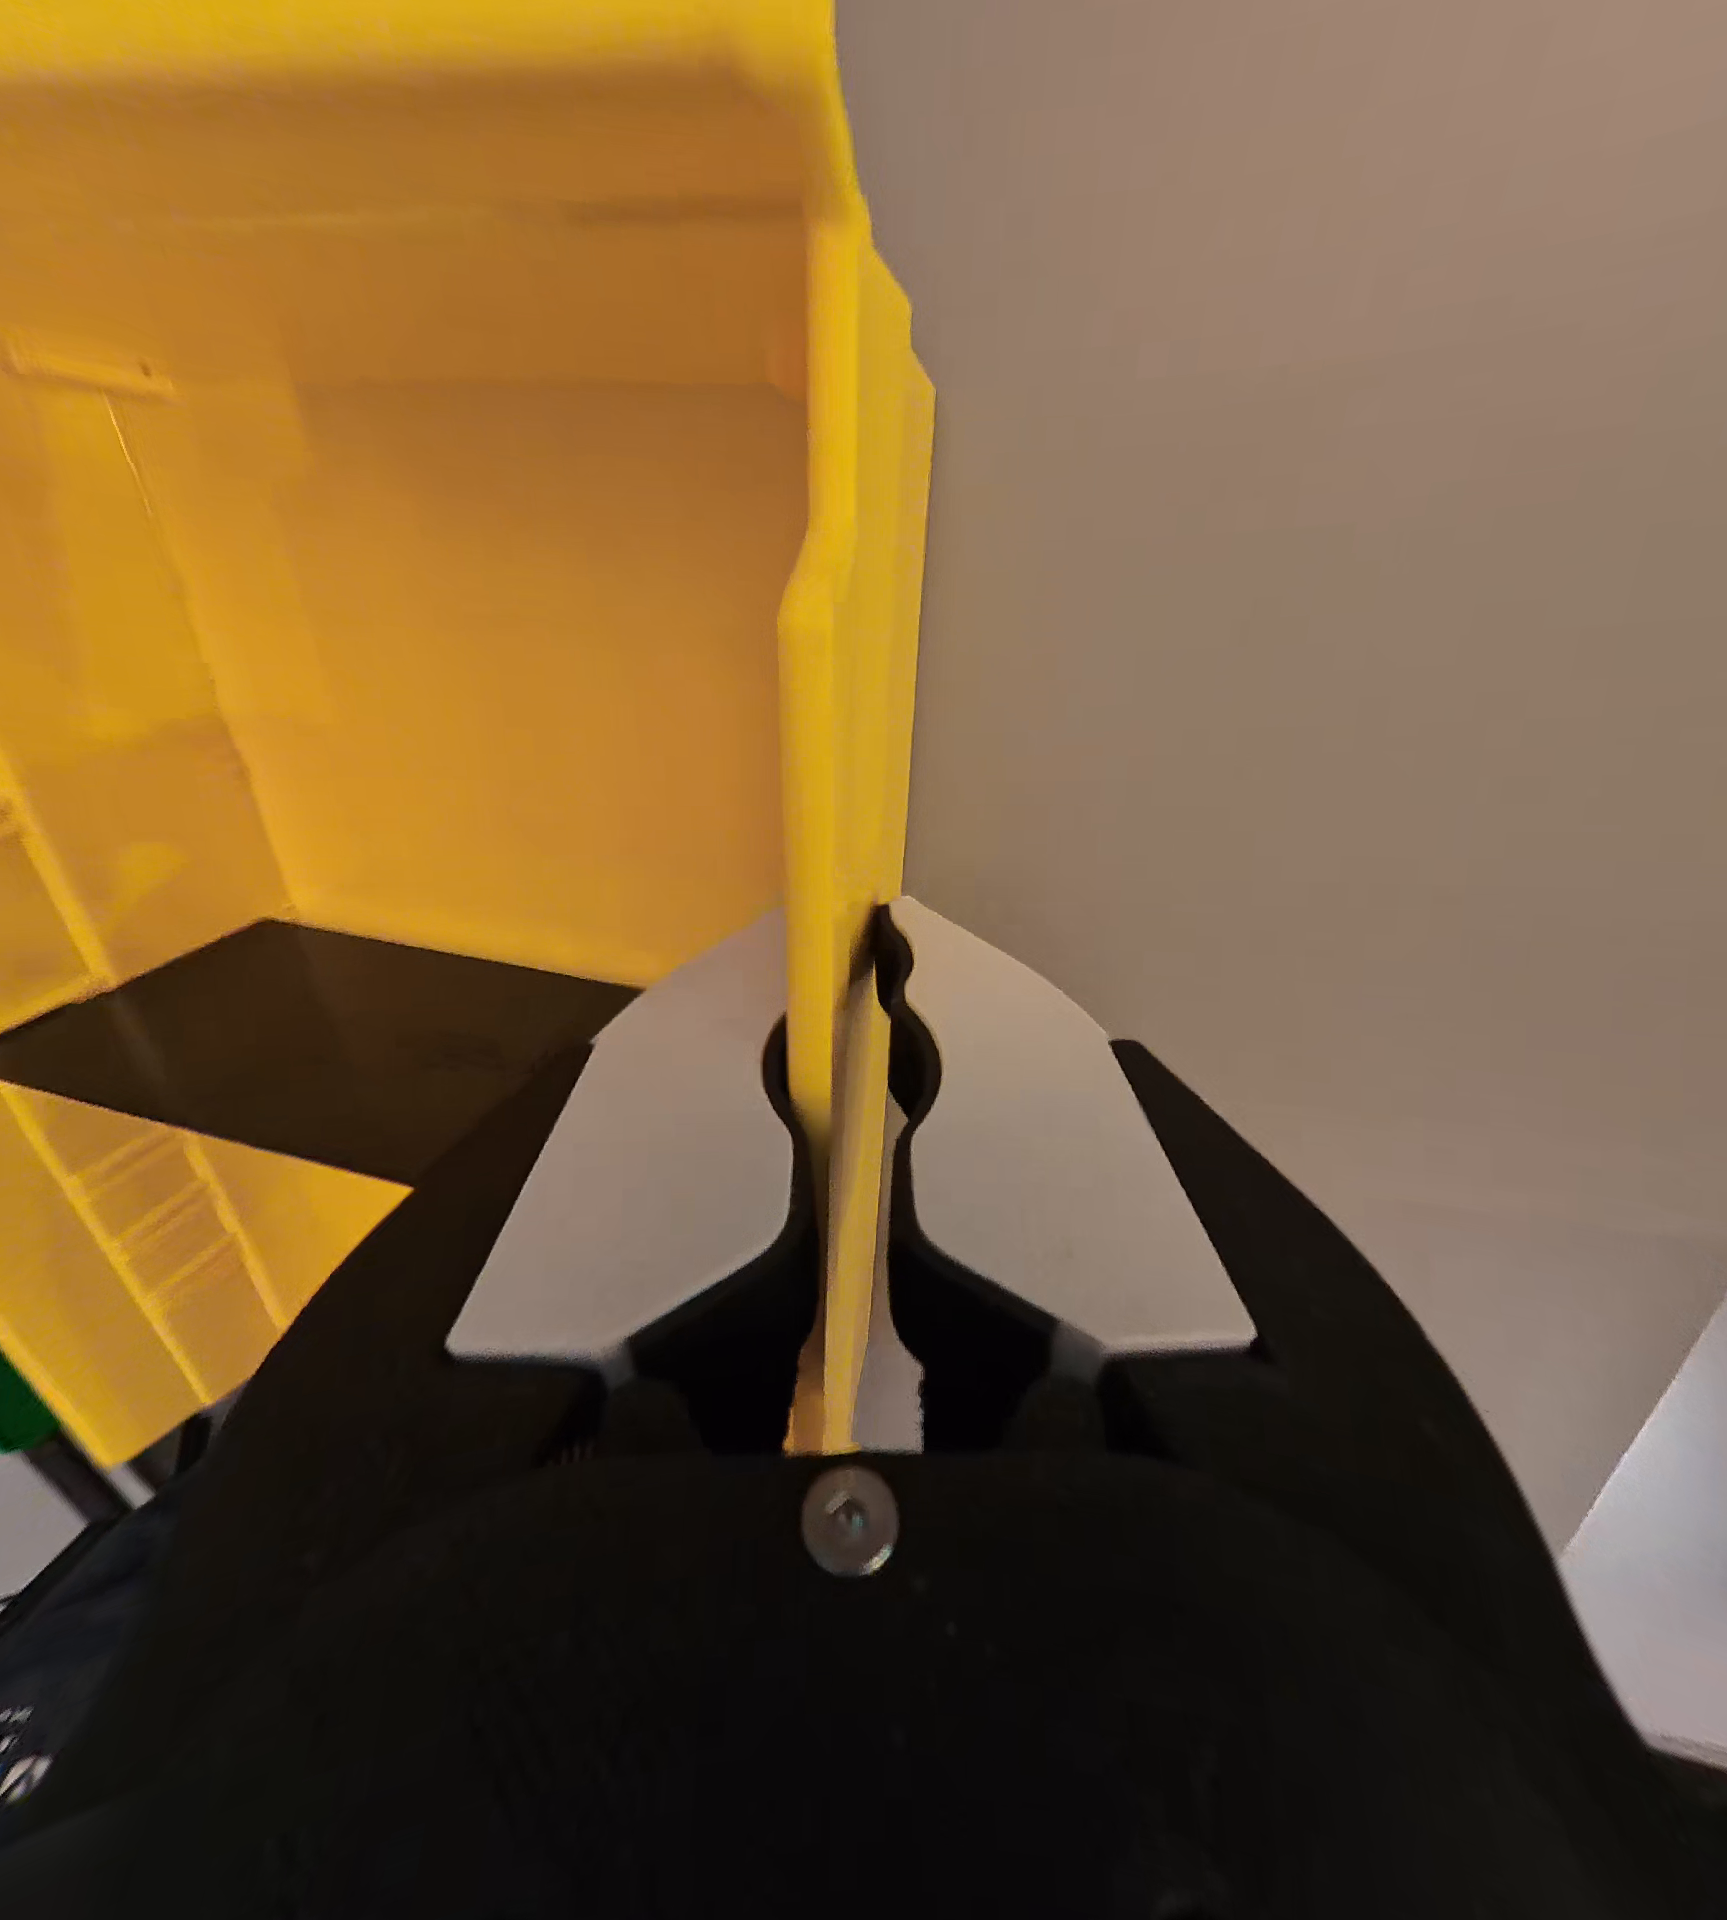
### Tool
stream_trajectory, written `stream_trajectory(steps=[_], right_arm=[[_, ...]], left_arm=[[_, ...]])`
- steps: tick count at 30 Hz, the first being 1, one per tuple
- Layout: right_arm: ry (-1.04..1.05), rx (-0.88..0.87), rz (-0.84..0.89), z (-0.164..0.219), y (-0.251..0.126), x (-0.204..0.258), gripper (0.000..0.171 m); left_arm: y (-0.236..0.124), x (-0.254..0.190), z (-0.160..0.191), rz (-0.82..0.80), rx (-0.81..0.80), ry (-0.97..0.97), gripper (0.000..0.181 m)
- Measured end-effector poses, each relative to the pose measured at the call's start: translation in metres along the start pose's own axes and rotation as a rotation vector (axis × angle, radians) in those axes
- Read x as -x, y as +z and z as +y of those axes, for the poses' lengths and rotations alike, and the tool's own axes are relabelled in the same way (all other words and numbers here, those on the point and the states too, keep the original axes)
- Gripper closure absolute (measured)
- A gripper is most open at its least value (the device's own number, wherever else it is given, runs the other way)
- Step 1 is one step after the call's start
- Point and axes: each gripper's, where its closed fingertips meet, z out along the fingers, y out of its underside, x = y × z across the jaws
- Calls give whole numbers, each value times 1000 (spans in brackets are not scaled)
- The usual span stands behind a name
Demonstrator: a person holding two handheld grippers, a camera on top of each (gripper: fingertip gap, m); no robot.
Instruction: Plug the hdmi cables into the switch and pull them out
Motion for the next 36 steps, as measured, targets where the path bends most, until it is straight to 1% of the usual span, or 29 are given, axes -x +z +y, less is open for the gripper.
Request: stream_trajectory(steps=[3, 6, 11, 17, 22, 28, 32, 36], right_arm=[[30, 69, -14, 13, 3, 1, 156], [37, 111, 12, 21, 4, 2, 159], [101, 90, 58, 17, 7, 8, 163], [131, 110, 64, 12, 14, 33, 163], [93, 131, 53, 4, 22, 61, 163], [-48, 149, 63, -6, 32, 92, 163], [-116, 196, 123, -2, 31, 91, 164], [-98, 197, 106, 0, 30, 89, 164]], left_arm=[[-5, 23, 8, 2, -7, -57, 173], [-11, 48, 17, -10, -26, -126, 176], [-24, 95, 38, 7, -103, -257, 177], [-47, 158, 89, -19, -153, -394, 176], [-67, 204, 137, -64, -201, -508, 176], [-83, 236, 181, -84, -264, -618, 177], [-90, 250, 200, -96, -295, -656, 177], [-95, 261, 213, -101, -316, -678, 177]])
